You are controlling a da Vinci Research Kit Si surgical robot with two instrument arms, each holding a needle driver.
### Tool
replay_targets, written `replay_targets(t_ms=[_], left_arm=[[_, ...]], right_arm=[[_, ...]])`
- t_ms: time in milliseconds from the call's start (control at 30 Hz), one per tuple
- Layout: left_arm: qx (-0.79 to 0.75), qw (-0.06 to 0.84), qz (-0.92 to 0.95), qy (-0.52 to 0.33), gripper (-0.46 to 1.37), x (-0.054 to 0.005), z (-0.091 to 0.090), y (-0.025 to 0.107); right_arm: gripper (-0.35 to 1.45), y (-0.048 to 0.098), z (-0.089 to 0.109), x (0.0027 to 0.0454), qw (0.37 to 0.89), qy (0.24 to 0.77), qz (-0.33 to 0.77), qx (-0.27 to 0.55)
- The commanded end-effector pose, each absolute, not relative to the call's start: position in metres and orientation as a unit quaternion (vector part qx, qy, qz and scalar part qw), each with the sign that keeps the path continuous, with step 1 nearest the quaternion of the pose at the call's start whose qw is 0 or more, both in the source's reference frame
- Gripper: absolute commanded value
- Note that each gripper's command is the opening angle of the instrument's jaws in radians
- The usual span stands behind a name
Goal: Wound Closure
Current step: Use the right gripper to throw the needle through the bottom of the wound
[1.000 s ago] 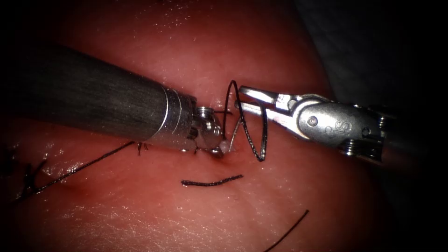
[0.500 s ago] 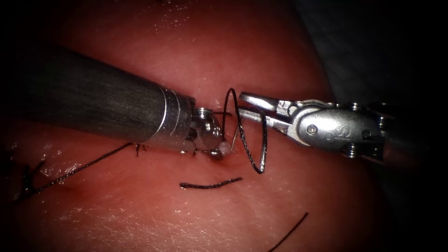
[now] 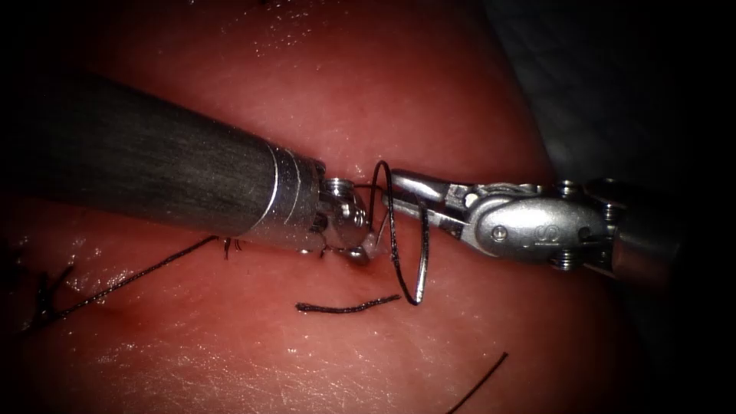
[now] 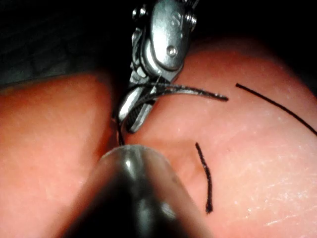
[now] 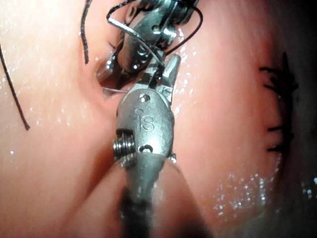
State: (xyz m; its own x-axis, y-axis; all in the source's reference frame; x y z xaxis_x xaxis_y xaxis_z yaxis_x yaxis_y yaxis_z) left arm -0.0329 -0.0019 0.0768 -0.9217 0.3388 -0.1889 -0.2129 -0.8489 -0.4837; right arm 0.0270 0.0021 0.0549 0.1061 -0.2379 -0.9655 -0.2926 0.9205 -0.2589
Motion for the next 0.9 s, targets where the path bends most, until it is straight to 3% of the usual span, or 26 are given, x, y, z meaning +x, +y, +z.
replay_targets(t_ms=[33,267,400,600,667,900], left_arm=[[-0.137,0.147,0.951,-0.237,0.58,-0.0329,0.077,-0.002],[-0.160,0.164,0.936,-0.266,0.48,-0.0332,0.075,-0.003],[-0.192,0.182,0.927,-0.267,0.27,-0.0331,0.073,-0.002],[-0.231,0.199,0.916,-0.260,0.22,-0.0324,0.070,-0.001],[-0.249,0.210,0.910,-0.258,0.28,-0.0320,0.068,-0.001],[-0.283,0.203,0.907,-0.239,0.08,-0.0317,0.065,-0.002]], right_arm=[[-0.35,0.002,0.055,0.0270,0.716,0.668,0.020,-0.202],[-0.35,0.002,0.056,0.0270,0.716,0.666,0.018,-0.208],[-0.35,0.001,0.057,0.0269,0.718,0.663,0.017,-0.210],[-0.35,0.001,0.057,0.0265,0.719,0.662,0.017,-0.212],[-0.35,0.002,0.057,0.0262,0.720,0.660,0.021,-0.211],[-0.35,0.002,0.057,0.0253,0.722,0.659,0.032,-0.206]])
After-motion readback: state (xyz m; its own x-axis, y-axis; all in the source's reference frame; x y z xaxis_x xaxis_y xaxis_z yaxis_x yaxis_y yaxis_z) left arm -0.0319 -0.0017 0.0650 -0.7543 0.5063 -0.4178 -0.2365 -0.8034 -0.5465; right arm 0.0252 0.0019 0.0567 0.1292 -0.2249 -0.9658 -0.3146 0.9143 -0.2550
